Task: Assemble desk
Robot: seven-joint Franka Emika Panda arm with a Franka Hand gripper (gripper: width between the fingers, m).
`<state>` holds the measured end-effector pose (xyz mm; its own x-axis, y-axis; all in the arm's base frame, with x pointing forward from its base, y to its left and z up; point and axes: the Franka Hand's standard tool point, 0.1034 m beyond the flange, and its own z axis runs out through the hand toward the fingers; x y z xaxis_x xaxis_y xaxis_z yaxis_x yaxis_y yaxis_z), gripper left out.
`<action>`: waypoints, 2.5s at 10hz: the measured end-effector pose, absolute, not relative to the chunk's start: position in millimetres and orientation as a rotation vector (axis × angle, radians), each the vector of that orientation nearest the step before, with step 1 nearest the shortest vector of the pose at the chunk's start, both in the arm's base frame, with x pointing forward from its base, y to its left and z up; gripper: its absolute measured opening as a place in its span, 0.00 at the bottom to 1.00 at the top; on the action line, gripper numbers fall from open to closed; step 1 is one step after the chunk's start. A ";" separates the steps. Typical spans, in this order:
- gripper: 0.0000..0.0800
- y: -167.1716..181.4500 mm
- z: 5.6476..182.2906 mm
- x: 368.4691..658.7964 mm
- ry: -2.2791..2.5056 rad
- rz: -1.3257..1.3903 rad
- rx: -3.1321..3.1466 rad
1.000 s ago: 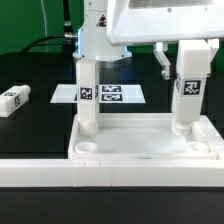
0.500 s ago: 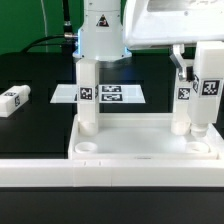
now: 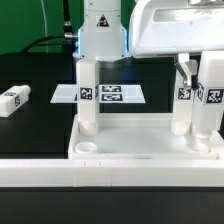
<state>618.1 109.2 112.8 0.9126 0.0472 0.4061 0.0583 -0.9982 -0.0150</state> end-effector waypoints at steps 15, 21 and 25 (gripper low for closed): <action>0.36 105.0 95.9 615.5 -0.102 -0.648 -3.059; 0.36 103.6 98.6 617.3 -0.082 -0.706 -3.048; 0.36 103.9 105.1 619.0 -0.088 -0.826 -3.023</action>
Offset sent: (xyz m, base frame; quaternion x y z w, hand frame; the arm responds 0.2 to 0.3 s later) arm -0.0011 0.0012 -0.0042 -0.0008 0.0036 0.0033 1.0000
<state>619.0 103.9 105.1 0.8597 0.0524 0.5082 0.0559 -0.9984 0.0084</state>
